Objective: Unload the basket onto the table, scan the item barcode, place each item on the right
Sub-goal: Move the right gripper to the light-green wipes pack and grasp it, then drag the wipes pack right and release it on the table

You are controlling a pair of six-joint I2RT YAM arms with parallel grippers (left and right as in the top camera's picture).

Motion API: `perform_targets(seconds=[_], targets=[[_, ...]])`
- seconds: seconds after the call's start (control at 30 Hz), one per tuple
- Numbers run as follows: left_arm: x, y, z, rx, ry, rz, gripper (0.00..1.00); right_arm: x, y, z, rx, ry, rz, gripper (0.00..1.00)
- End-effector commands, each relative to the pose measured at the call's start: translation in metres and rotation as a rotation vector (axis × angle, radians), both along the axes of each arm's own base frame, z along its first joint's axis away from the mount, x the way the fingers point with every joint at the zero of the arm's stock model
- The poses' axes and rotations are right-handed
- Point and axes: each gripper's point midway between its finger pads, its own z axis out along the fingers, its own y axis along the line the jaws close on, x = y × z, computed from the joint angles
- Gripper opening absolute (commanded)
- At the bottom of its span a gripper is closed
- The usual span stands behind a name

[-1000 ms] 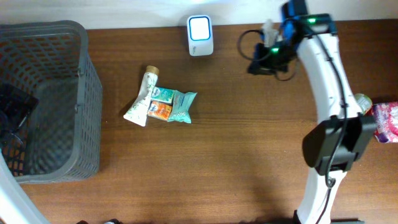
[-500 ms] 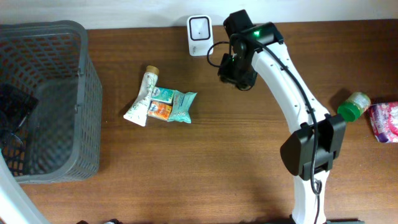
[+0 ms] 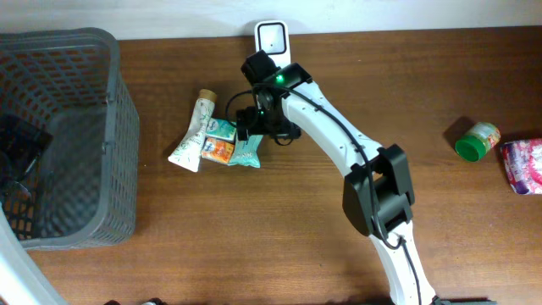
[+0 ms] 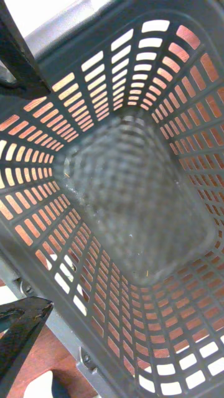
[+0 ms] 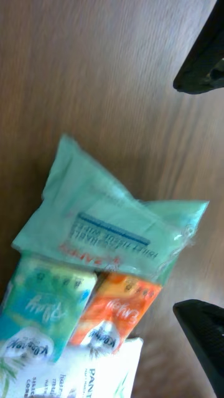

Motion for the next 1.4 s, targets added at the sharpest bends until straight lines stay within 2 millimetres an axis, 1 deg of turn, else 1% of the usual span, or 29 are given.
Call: perform_targets(seconds=[0.0,0.07,0.1,0.13,0.17,0.2,0.27,0.33,0.43,0.47,0.5,0.53,0.67,0.73,0.77,0.8,0.83,0.87,1.0,1.03,1.07,1.1,1.13,1.17,1.2,1.23,1.27,1.33,1.37], targets=[[-0.001,0.001,0.000,-0.001,-0.001,0.008,0.99,-0.015,0.024,-0.036,0.100,0.134,0.036,0.88],[-0.001,0.001,0.000,-0.001,-0.002,0.008,0.99,-0.019,0.037,-0.049,0.166,0.173,0.077,0.82],[-0.001,0.001,0.000,-0.001,-0.001,0.008,0.99,-0.019,0.041,-0.054,0.184,0.182,0.081,0.74],[-0.001,0.001,0.000,-0.001,-0.001,0.008,0.99,-0.019,0.042,-0.059,0.187,0.187,0.081,0.61],[-0.001,0.001,0.000,-0.001,-0.001,0.008,0.99,-0.019,0.041,-0.062,0.183,0.191,0.080,0.47],[-0.001,0.001,0.000,-0.001,-0.001,0.008,0.99,-0.018,0.038,-0.064,0.162,0.182,0.076,0.04],[-0.001,0.001,0.000,-0.001,-0.001,0.008,0.99,-0.019,0.023,-0.064,0.097,0.186,0.056,0.04],[-0.001,0.001,0.000,-0.001,-0.001,0.008,0.99,-0.009,-0.018,-0.050,-0.096,0.106,0.016,0.04],[-0.001,0.001,0.000,-0.001,-0.001,0.008,0.99,0.003,-0.086,-0.006,-0.440,-0.042,-0.038,0.04],[-0.001,0.001,0.000,-0.001,-0.001,0.008,0.99,0.004,-0.100,-0.003,-0.511,-0.058,-0.074,0.04],[-0.001,0.001,0.000,-0.001,-0.001,0.008,0.99,0.003,-0.127,0.006,-0.656,-0.088,-0.158,0.04],[-0.001,0.001,0.000,-0.001,-0.001,0.008,0.99,0.001,-0.141,0.012,-0.728,-0.099,-0.183,0.04],[-0.001,0.001,0.000,-0.001,-0.001,0.008,0.99,-0.013,-0.146,0.000,-0.763,-0.038,-0.157,0.04],[-0.001,0.001,0.000,-0.001,-0.001,0.008,0.99,-0.020,-0.133,-0.007,-0.684,0.011,-0.140,0.18],[-0.001,0.001,0.000,-0.001,-0.001,0.008,0.99,-0.024,-0.122,-0.012,-0.623,0.048,-0.083,0.28],[-0.001,0.001,0.000,-0.001,-0.001,0.008,0.99,-0.033,-0.101,-0.018,-0.499,0.110,0.022,0.53],[-0.001,0.001,0.000,-0.001,-0.001,0.008,0.99,-0.038,-0.090,-0.020,-0.433,0.142,0.065,0.77],[-0.001,0.001,0.000,-0.001,-0.002,0.008,0.99,-0.040,-0.087,-0.019,-0.420,0.151,0.071,0.82],[-0.001,0.001,0.000,-0.001,-0.001,0.008,0.99,-0.044,-0.090,0.015,-0.423,0.157,0.079,0.84],[-0.001,0.001,0.000,-0.001,-0.001,0.008,0.99,-0.044,-0.090,0.019,-0.422,0.155,0.078,0.87],[-0.001,0.001,0.000,-0.001,-0.001,0.008,0.99,-0.042,-0.089,0.019,-0.417,0.146,0.077,0.93],[-0.001,0.001,0.000,-0.001,-0.001,0.008,0.99,-0.034,-0.084,0.018,-0.399,0.114,0.071,0.93],[-0.001,0.001,0.000,-0.001,-0.001,0.008,0.99,-0.025,-0.079,0.017,-0.379,0.079,0.066,0.74],[-0.001,0.001,0.000,-0.001,-0.001,0.008,0.99,-0.020,-0.076,0.014,-0.368,0.058,0.062,0.48],[-0.001,0.001,0.000,-0.001,-0.001,0.008,0.99,-0.017,-0.079,0.010,-0.381,0.050,0.059,0.27],[-0.001,0.001,0.000,-0.001,-0.001,0.008,0.99,-0.019,-0.086,0.004,-0.421,0.059,0.060,0.16],[-0.001,0.001,0.000,-0.001,-0.001,0.008,0.99,-0.024,-0.092,-0.003,-0.453,0.077,0.065,0.12],[-0.001,0.001,0.000,-0.001,-0.001,0.008,0.99,-0.033,-0.103,-0.018,-0.490,0.124,0.068,0.11],[-0.001,0.001,0.000,-0.001,-0.001,0.008,0.99,-0.034,-0.114,-0.024,-0.523,0.137,0.061,0.11]])
